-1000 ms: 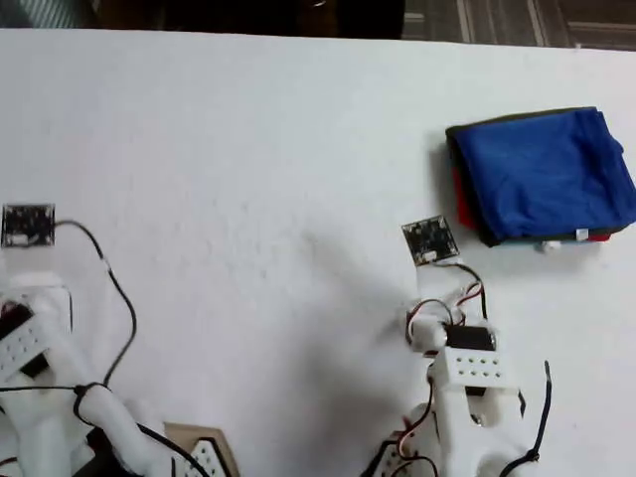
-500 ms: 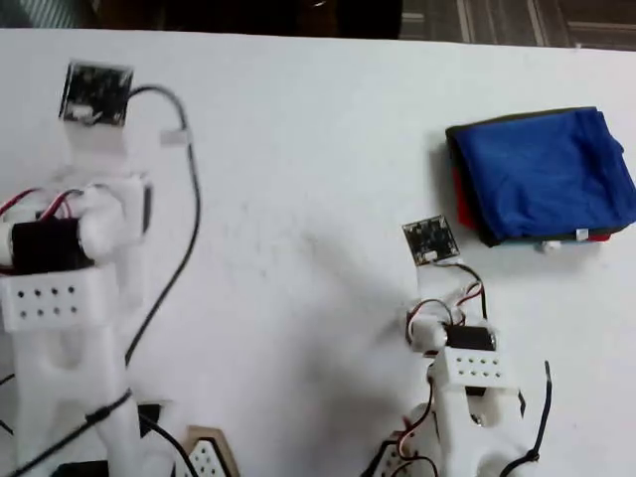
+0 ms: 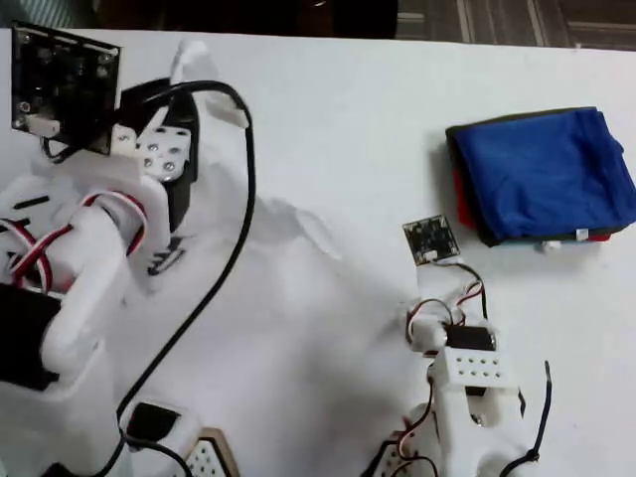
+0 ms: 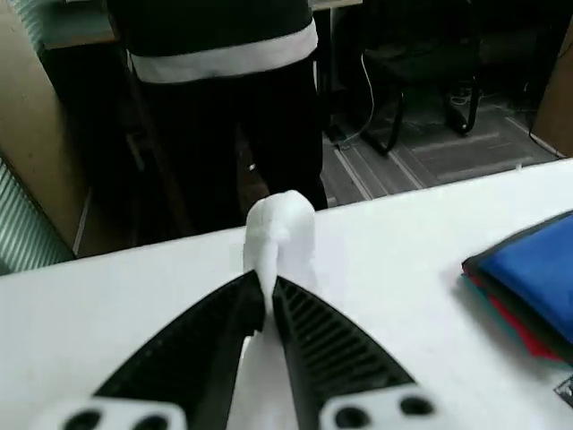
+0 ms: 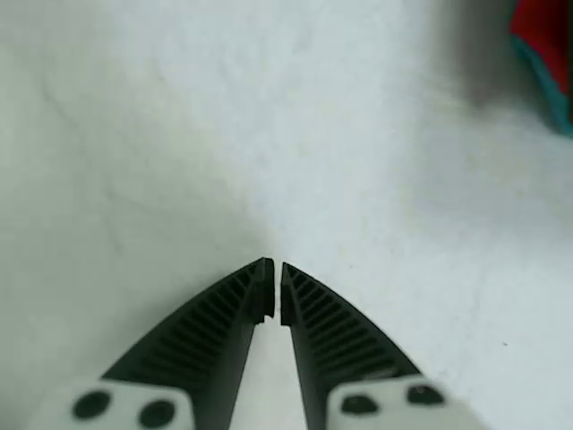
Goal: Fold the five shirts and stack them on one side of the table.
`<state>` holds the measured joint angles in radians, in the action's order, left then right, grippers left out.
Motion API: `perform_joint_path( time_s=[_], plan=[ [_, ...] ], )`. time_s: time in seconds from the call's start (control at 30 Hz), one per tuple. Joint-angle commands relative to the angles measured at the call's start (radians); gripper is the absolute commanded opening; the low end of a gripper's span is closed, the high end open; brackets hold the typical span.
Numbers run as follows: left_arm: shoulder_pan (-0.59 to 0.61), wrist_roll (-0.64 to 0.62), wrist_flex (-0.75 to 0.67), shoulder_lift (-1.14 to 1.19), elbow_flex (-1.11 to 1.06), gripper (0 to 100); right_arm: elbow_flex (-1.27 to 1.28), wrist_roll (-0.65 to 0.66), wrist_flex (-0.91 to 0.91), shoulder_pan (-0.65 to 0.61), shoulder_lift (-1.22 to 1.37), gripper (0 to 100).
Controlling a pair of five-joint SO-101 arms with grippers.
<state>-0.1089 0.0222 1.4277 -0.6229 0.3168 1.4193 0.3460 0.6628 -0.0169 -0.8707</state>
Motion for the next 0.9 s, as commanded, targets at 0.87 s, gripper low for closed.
perform_joint_path(
  time_s=[0.87],
  plan=[
    [1.043,0.324,-0.717,-0.02,-1.399,3,-0.089,0.002,0.056,-0.197,-0.018,17.5]
  ],
)
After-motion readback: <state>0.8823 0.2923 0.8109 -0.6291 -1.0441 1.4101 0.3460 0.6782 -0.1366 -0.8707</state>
